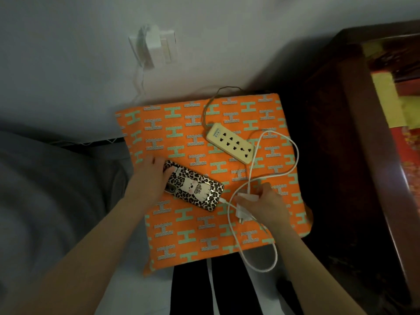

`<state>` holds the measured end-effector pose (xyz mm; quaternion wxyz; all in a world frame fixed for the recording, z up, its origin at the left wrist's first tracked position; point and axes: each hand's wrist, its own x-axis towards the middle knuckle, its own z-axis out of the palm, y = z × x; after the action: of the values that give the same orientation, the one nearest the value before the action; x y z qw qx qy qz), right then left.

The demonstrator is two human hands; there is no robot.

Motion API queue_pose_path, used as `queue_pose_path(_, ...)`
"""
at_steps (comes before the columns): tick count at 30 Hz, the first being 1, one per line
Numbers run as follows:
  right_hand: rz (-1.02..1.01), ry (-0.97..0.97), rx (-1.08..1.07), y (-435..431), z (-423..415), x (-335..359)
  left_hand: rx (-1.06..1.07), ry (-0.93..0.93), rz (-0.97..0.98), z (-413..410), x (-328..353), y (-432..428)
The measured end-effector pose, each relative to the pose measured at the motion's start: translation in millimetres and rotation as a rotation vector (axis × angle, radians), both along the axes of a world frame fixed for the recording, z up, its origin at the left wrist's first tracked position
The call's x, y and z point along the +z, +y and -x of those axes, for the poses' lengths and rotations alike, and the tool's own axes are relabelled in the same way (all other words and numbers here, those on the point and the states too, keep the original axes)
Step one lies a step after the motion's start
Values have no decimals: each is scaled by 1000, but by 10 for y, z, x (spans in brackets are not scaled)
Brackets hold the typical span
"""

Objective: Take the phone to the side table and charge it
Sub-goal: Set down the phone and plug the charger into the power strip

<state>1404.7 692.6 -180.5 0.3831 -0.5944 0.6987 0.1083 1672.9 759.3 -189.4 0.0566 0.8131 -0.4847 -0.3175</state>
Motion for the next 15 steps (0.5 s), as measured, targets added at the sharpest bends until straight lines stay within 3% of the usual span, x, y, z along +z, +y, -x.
queue_pose_path(8, 7, -44, -69, -169, 113, 60, -44, -42, -95, -9, 47, -54)
queue_pose_path(12, 133, -346, -280, -419, 274, 317, -169, -108, 225, -14, 119, -323)
queue_pose_path(15, 242, -493, -194, -584, 129, 461, -322, -35, 364, 141, 155, -712)
